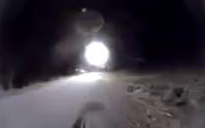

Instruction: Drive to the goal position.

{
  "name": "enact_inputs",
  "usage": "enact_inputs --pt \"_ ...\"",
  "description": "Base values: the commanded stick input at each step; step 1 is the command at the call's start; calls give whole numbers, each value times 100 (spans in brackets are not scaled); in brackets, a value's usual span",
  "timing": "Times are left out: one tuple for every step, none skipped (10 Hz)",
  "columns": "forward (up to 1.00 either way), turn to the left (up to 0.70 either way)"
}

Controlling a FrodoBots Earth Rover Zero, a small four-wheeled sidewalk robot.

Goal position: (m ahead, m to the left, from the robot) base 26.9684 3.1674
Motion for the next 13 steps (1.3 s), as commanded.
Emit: enact_inputs --pt "100 38" --pt "100 32" --pt "100 10" --pt "100 0" --pt "100 0" --pt "100 0" --pt "100 0" --pt "100 0" --pt "100 0" --pt "100 0" --pt "100 0" --pt "100 0" --pt "100 0"
